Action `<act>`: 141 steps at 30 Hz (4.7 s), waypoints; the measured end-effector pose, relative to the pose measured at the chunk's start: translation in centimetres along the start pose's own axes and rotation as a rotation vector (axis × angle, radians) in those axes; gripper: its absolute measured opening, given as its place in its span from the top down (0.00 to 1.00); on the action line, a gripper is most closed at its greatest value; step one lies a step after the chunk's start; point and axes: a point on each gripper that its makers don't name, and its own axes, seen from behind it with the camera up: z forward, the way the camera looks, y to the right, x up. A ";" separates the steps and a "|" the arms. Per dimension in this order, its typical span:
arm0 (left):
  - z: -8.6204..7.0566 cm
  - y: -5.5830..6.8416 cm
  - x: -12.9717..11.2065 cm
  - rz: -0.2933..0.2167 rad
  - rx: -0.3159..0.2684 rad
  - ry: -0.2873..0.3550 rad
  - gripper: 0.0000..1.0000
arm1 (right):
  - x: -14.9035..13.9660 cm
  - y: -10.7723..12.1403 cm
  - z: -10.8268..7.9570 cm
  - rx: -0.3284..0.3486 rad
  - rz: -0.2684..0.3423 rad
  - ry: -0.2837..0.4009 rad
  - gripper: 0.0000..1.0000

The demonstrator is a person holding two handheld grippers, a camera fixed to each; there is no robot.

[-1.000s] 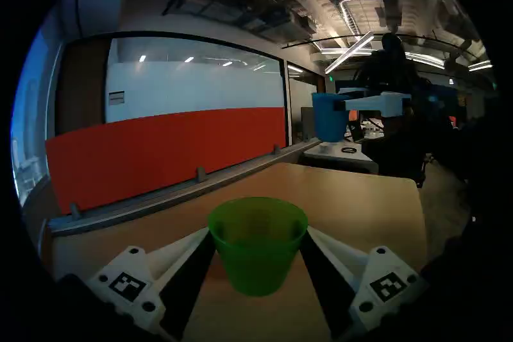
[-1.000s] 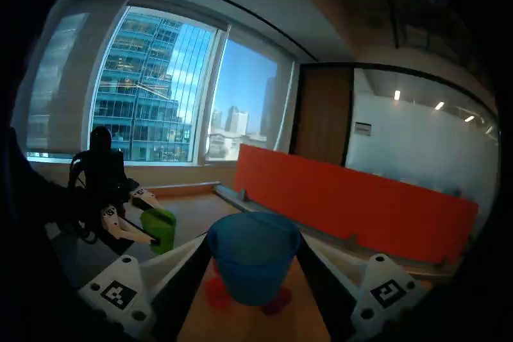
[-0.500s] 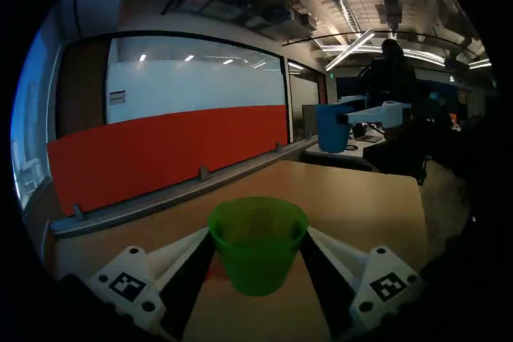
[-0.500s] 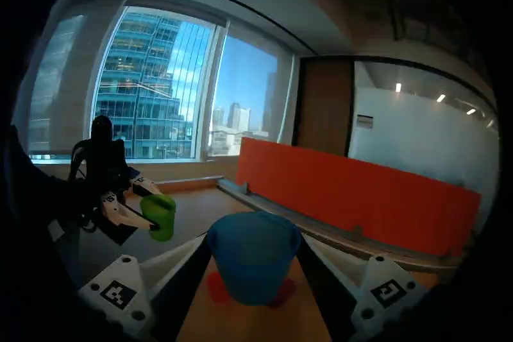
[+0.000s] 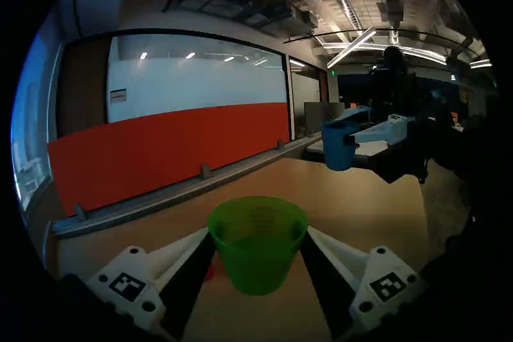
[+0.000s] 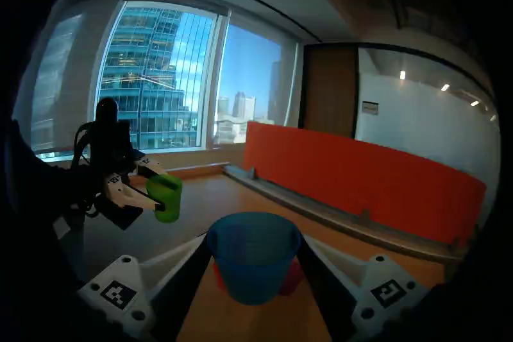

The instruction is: Pour water

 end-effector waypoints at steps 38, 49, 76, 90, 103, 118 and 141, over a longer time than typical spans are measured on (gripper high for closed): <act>2.2 0.5 -6.8 0.014 -0.043 -0.187 0.15 | -9.2 -1.4 2.5 0.089 0.010 -0.191 0.07; 2.5 0.3 -8.9 0.009 -0.045 -0.244 0.15 | -11.8 -1.8 3.4 0.105 0.009 -0.258 0.07; 3.9 0.4 -15.2 -0.014 -0.094 -0.403 0.15 | -17.0 -2.0 5.5 0.127 0.020 -0.372 0.07; 5.0 0.9 -17.6 -0.011 -0.128 -0.458 0.15 | -19.9 -2.1 5.9 0.138 0.021 -0.425 0.07; 5.3 1.1 -19.2 -0.007 -0.148 -0.485 0.15 | -22.1 -2.7 6.3 0.147 0.021 -0.460 0.07; 5.3 1.0 -19.9 -0.009 -0.155 -0.489 0.15 | -23.4 -2.8 6.0 0.137 0.027 -0.473 0.07; 5.1 1.0 -20.4 0.004 -0.152 -0.505 0.03 | -24.5 -2.6 5.3 0.116 0.018 -0.497 0.00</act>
